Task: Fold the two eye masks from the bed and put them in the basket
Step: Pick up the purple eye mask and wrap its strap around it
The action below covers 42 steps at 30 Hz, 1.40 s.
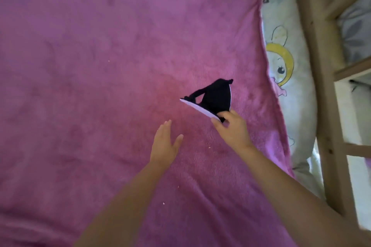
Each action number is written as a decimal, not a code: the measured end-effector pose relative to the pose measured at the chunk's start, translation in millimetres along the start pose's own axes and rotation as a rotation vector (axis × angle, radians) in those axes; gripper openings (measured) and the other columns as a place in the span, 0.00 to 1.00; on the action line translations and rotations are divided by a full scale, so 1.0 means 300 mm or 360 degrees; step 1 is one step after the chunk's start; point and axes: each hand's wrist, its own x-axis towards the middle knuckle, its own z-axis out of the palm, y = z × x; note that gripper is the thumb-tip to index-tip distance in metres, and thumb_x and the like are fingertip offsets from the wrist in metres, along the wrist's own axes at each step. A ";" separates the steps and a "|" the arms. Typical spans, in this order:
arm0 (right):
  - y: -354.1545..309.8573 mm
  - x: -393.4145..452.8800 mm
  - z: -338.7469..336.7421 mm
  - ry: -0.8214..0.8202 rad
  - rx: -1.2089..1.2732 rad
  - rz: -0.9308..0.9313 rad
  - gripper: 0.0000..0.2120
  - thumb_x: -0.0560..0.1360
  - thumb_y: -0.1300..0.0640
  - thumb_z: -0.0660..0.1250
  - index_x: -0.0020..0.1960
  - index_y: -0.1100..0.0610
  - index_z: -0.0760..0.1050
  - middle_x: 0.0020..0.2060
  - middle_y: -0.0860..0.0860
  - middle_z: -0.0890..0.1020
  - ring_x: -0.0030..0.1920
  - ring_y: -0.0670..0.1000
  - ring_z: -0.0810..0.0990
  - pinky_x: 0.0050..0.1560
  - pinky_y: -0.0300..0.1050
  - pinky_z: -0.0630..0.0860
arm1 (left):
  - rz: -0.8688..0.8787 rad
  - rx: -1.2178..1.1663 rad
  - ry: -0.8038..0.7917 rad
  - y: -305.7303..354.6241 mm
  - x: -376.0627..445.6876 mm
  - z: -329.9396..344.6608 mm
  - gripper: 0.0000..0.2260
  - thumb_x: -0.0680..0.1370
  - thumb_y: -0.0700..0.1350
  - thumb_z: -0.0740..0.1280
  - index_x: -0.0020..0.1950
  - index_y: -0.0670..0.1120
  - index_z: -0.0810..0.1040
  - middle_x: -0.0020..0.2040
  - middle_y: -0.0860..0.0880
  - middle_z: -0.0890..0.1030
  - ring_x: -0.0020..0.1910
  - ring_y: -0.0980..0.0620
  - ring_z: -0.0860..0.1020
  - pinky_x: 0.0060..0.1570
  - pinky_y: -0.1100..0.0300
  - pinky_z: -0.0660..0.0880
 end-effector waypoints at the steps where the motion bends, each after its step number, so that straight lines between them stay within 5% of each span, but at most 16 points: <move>1: -0.026 -0.035 -0.032 -0.0063 0.0041 -0.0008 0.09 0.72 0.62 0.66 0.49 0.68 0.77 0.40 0.59 0.77 0.39 0.51 0.71 0.34 0.29 0.67 | -0.0012 -0.0170 0.0046 0.036 -0.041 -0.022 0.27 0.77 0.47 0.61 0.72 0.43 0.53 0.75 0.44 0.58 0.74 0.48 0.55 0.73 0.55 0.53; 5: -0.158 -0.184 -0.128 -0.0156 0.0194 -0.0088 0.11 0.72 0.64 0.65 0.53 0.67 0.72 0.40 0.56 0.75 0.39 0.54 0.72 0.34 0.27 0.68 | 0.0001 -0.0590 0.0137 0.154 -0.245 -0.143 0.29 0.75 0.45 0.64 0.72 0.47 0.53 0.73 0.45 0.63 0.71 0.50 0.63 0.70 0.46 0.63; 8: -0.288 -0.301 -0.176 -0.0251 0.0375 -0.0185 0.12 0.71 0.65 0.66 0.53 0.59 0.68 0.44 0.55 0.77 0.44 0.55 0.77 0.43 0.43 0.75 | 0.0060 -0.0770 0.0204 0.204 -0.398 -0.242 0.30 0.75 0.42 0.64 0.72 0.47 0.52 0.70 0.45 0.66 0.67 0.53 0.67 0.66 0.58 0.67; 10: -0.373 -0.379 -0.197 -0.0339 0.0500 -0.0282 0.17 0.71 0.66 0.67 0.50 0.51 0.64 0.45 0.53 0.77 0.44 0.53 0.78 0.42 0.39 0.76 | 0.0138 -0.0924 0.0223 0.231 -0.484 -0.314 0.26 0.75 0.41 0.64 0.70 0.47 0.57 0.67 0.46 0.71 0.60 0.54 0.73 0.55 0.69 0.73; 14: -0.501 -0.515 -0.226 -0.0460 0.0638 -0.0343 0.19 0.72 0.66 0.65 0.45 0.45 0.61 0.48 0.53 0.79 0.44 0.51 0.79 0.44 0.35 0.75 | 0.0266 -0.1148 0.0349 0.300 -0.639 -0.457 0.21 0.74 0.37 0.65 0.64 0.45 0.63 0.51 0.53 0.77 0.49 0.56 0.76 0.55 0.57 0.74; 18: -0.620 -0.608 -0.292 -0.0273 0.0671 -0.0423 0.13 0.73 0.64 0.63 0.49 0.54 0.60 0.42 0.45 0.75 0.43 0.49 0.75 0.37 0.25 0.72 | 0.0449 -0.0945 0.0524 0.363 -0.760 -0.584 0.15 0.72 0.36 0.66 0.49 0.48 0.62 0.35 0.52 0.73 0.33 0.59 0.70 0.35 0.71 0.67; 22: -0.768 -0.666 -0.388 -0.0122 0.0792 -0.0522 0.18 0.73 0.64 0.65 0.58 0.54 0.61 0.47 0.45 0.73 0.45 0.41 0.74 0.40 0.20 0.71 | 0.0765 -0.0506 0.0487 0.405 -0.856 -0.703 0.21 0.70 0.37 0.69 0.35 0.51 0.55 0.26 0.53 0.60 0.22 0.59 0.61 0.23 0.70 0.60; 26: -0.885 -0.702 -0.489 -0.0183 0.0883 -0.0509 0.21 0.76 0.64 0.59 0.67 0.54 0.61 0.50 0.52 0.74 0.47 0.49 0.75 0.42 0.33 0.75 | 0.0969 -0.0150 0.0372 0.420 -0.938 -0.817 0.22 0.70 0.38 0.69 0.34 0.53 0.54 0.27 0.52 0.60 0.25 0.56 0.59 0.25 0.66 0.59; 30: -0.969 -0.720 -0.547 -0.0567 0.0811 -0.0550 0.17 0.74 0.66 0.62 0.57 0.48 0.68 0.38 0.49 0.80 0.35 0.44 0.80 0.37 0.35 0.75 | 0.1036 0.0013 0.0338 0.455 -0.984 -0.900 0.22 0.70 0.39 0.68 0.34 0.53 0.54 0.28 0.53 0.63 0.27 0.56 0.58 0.26 0.65 0.58; 32: -1.004 -0.709 -0.560 -0.0480 0.0862 -0.0590 0.16 0.72 0.70 0.62 0.50 0.50 0.72 0.33 0.48 0.81 0.30 0.41 0.80 0.35 0.34 0.76 | 0.1070 0.0063 0.0308 0.475 -0.991 -0.926 0.22 0.70 0.39 0.68 0.34 0.53 0.54 0.29 0.52 0.62 0.29 0.53 0.58 0.27 0.65 0.57; 37: -1.046 -0.672 -0.656 -0.0230 0.1741 -0.0507 0.15 0.74 0.71 0.53 0.43 0.53 0.71 0.18 0.46 0.76 0.25 0.47 0.74 0.34 0.38 0.69 | 0.1053 0.0168 0.0267 0.488 -0.971 -0.973 0.20 0.71 0.39 0.67 0.35 0.53 0.56 0.29 0.53 0.61 0.29 0.53 0.59 0.30 0.61 0.57; 42: -1.033 -0.694 -0.736 0.0086 0.2341 -0.0539 0.15 0.75 0.71 0.50 0.44 0.57 0.71 0.33 0.51 0.75 0.32 0.47 0.75 0.35 0.37 0.74 | 0.0915 -0.0073 0.0228 0.482 -0.942 -1.000 0.16 0.72 0.38 0.66 0.37 0.53 0.60 0.33 0.50 0.71 0.32 0.52 0.67 0.34 0.59 0.64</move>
